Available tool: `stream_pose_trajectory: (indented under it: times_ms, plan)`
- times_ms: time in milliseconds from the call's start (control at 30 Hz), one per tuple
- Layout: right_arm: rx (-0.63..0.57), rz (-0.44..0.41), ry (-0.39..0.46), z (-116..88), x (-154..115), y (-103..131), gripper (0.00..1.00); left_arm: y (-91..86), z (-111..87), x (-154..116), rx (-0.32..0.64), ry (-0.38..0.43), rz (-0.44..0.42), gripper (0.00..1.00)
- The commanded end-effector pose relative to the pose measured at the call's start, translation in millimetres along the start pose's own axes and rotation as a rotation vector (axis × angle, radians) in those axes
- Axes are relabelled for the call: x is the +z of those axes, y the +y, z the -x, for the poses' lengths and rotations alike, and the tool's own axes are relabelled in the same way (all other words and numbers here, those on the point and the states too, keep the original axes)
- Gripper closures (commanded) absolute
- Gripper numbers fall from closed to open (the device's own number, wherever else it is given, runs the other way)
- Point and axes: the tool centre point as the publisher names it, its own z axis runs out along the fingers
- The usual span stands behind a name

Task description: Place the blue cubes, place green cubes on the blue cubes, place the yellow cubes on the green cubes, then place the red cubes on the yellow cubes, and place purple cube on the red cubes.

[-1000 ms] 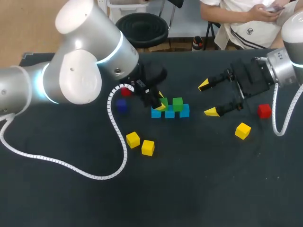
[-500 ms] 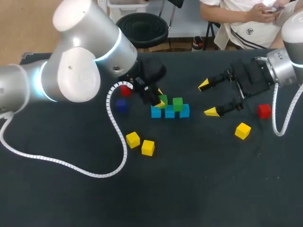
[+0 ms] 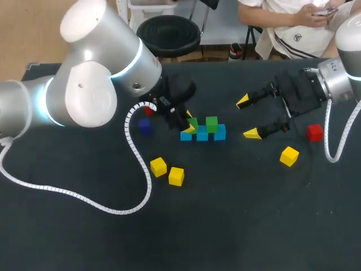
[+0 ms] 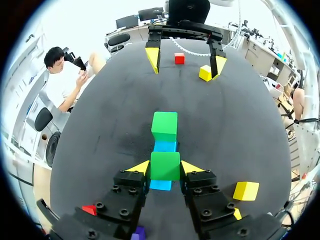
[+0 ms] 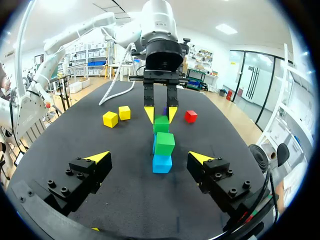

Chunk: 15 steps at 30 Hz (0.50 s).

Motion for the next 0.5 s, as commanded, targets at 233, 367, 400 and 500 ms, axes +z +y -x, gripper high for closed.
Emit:
stream_pose_trajectory:
  times_ms: [233,367,400,500]
  plan:
    - [-0.001,-0.001,-0.001,-0.1,0.0,0.5,0.00,3.5,5.6,-0.7,0.003,-0.006,0.001,1.00]
    - [-0.001,-0.001,-0.001,-0.1,0.0,0.5,0.00,4.0,6.5,-0.3,0.009,-0.004,0.002,1.00]
    - [-0.001,-0.001,-0.001,-0.1,0.0,0.5,0.00,4.2,5.4,1.6,0.005,-0.001,-0.002,1.00]
    - [-0.001,-0.001,-0.001,-0.1,0.0,0.5,0.00,3.5,3.7,4.6,0.000,0.003,-0.007,1.00]
